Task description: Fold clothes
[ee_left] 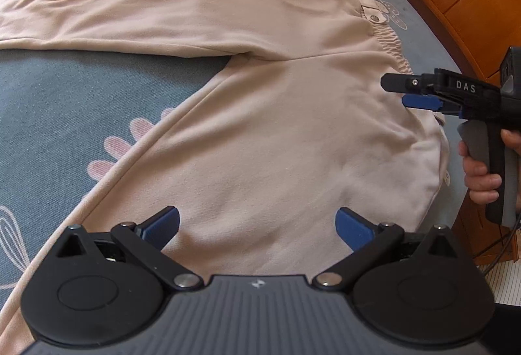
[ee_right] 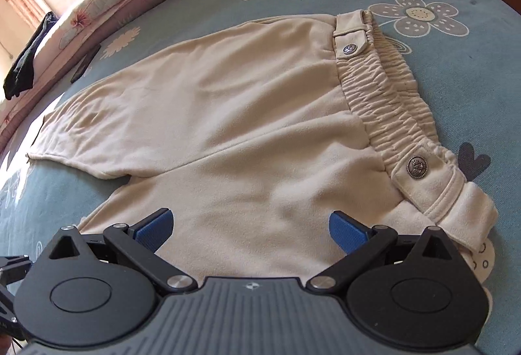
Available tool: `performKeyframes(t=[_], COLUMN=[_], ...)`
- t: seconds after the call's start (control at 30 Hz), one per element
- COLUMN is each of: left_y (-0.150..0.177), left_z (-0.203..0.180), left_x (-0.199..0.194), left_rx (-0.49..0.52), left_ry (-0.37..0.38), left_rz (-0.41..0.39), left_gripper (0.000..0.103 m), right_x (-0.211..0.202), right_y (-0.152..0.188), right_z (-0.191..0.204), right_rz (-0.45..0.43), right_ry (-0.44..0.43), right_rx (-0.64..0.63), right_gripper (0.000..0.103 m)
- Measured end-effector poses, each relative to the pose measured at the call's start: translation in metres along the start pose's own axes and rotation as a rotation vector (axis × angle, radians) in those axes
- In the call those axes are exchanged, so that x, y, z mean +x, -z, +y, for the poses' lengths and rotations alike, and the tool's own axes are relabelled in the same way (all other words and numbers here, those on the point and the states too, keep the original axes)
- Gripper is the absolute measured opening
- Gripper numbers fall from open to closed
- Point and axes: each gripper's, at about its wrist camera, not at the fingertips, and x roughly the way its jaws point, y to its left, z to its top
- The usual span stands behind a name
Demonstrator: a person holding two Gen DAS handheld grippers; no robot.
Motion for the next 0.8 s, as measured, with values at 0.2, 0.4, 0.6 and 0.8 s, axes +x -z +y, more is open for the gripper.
performKeyframes(t=[0.2, 0.4, 0.6, 0.8], left_y=[-0.002, -0.002, -0.004, 0.009], left_z=[-0.002, 0.001, -0.008, -0.015], left_x=[0.001, -0.001, 0.001, 0.017], left_rx=[0.005, 0.000, 0.010, 0.045], left_ry=[0.004, -0.004, 0.028, 0.041], left_rz=[0.002, 0.002, -0.006, 0.046], left_gripper=[0.102, 0.102, 0.102, 0.102], right_x=[0.020, 0.008, 0.001, 0.023], right_y=[-0.001, 0.000, -0.008, 0.006], right_z=[-0.021, -0.041, -0.007, -0.004], right_rz=[0.047, 0.091, 0.053, 0.110], right_ry=[0.010, 0.065, -0.027, -0.039], right_rx=[0.016, 0.050, 0.054, 0.044], right_gripper=[0.103, 0.103, 0.103, 0.103])
